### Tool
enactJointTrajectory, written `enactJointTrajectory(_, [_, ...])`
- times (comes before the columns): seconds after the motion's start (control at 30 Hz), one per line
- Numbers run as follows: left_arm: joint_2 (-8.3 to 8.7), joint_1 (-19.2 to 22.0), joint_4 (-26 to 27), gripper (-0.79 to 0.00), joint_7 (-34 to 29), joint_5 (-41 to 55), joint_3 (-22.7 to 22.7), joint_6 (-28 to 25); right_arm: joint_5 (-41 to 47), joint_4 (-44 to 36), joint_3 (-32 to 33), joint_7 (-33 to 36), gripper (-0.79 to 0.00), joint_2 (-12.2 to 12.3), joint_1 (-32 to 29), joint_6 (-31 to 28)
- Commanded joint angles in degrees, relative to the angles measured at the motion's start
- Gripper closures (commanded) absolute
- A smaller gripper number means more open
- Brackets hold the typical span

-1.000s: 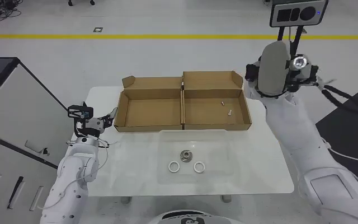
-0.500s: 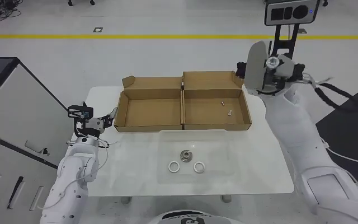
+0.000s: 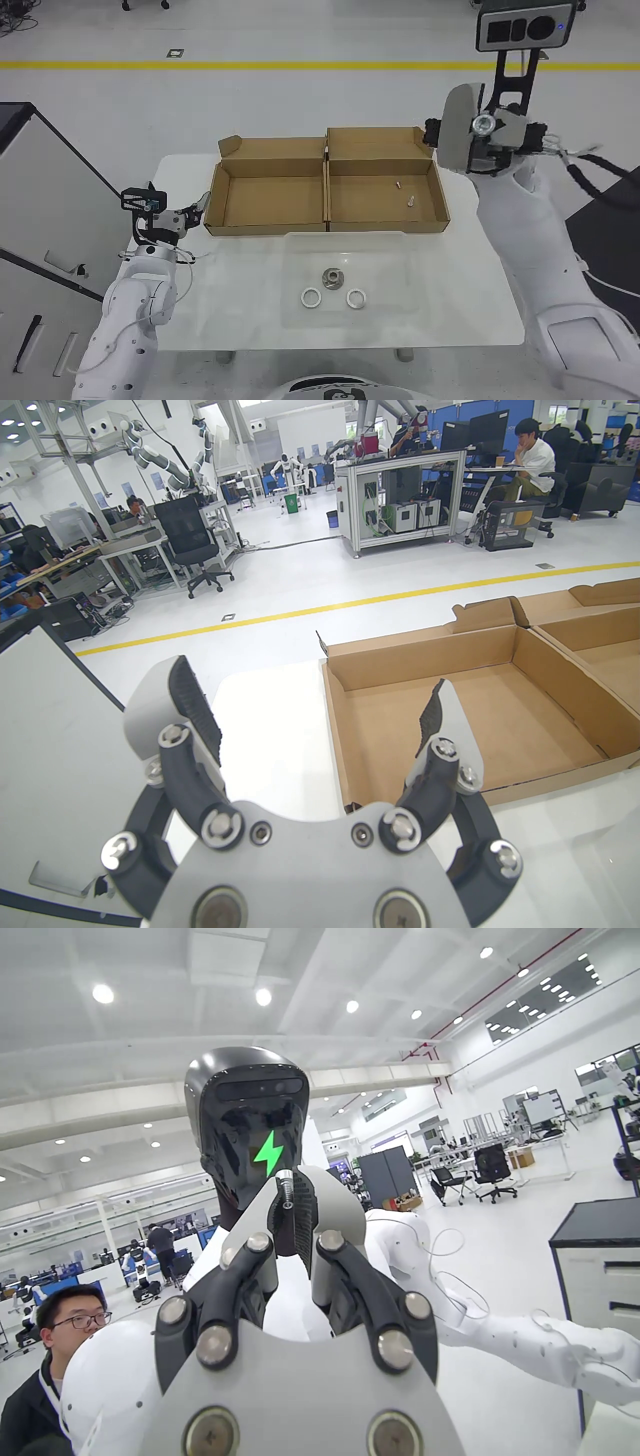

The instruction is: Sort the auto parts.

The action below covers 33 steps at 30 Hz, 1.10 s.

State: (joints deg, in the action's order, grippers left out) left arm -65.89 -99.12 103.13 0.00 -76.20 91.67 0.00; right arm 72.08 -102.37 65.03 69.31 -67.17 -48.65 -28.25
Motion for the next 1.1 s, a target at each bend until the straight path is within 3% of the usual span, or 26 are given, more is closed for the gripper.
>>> enactJointTrajectory(0.0, [0.0,0.0,0.0,-0.785,0.0,0.0,0.0,0.0,0.0,0.2,0.2,0.2,0.0,-0.2,-0.3,0.0])
enactJointTrajectory(0.87, [0.0,0.0,0.0,-0.785,0.0,0.0,0.0,0.0,-0.8,0.2,0.9,0.9,0.0,-0.5,-0.8,1.3])
enactJointTrajectory(1.07, [0.0,0.0,0.0,-0.785,0.0,0.0,0.0,0.0,-8.7,0.9,5.7,0.6,0.0,0.3,-2.0,4.8])
